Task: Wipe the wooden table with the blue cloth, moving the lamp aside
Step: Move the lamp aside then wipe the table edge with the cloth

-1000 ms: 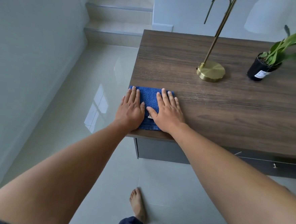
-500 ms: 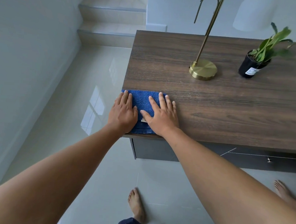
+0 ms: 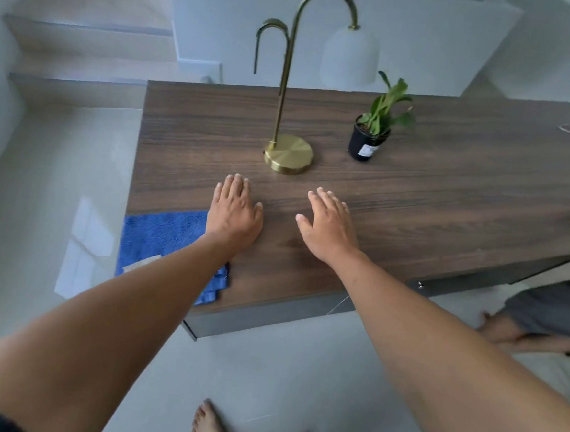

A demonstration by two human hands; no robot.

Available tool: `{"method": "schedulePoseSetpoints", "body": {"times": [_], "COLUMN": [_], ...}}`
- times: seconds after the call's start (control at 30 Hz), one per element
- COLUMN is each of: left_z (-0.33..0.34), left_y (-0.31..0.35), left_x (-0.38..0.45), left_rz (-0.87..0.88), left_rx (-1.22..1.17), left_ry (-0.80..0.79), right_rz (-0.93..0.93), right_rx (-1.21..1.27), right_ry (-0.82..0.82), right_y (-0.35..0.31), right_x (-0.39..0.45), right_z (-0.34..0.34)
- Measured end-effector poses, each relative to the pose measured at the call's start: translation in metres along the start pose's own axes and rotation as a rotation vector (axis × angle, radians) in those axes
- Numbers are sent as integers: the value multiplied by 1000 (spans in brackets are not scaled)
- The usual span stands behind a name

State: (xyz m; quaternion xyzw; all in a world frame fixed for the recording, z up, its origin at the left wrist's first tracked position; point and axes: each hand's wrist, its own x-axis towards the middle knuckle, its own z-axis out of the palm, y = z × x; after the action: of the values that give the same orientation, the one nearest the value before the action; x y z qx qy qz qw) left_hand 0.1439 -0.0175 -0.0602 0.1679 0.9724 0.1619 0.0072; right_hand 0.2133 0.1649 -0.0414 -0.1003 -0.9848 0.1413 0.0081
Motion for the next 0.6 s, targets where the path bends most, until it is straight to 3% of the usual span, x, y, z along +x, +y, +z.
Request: {"method": "schedulePoseSetpoints", "body": {"times": [0.27, 0.6], "left_z": [34, 57], "left_y": [85, 103], "left_x": [25, 27], "left_rz": [-55, -134], "left_rx": [-51, 3], "left_ry": [-66, -28], "right_rz": [88, -26], "right_rx": [-14, -12], "right_ry": [31, -75], "right_y": [93, 158], "right_x": [18, 52], "right_z": [-37, -21]}}
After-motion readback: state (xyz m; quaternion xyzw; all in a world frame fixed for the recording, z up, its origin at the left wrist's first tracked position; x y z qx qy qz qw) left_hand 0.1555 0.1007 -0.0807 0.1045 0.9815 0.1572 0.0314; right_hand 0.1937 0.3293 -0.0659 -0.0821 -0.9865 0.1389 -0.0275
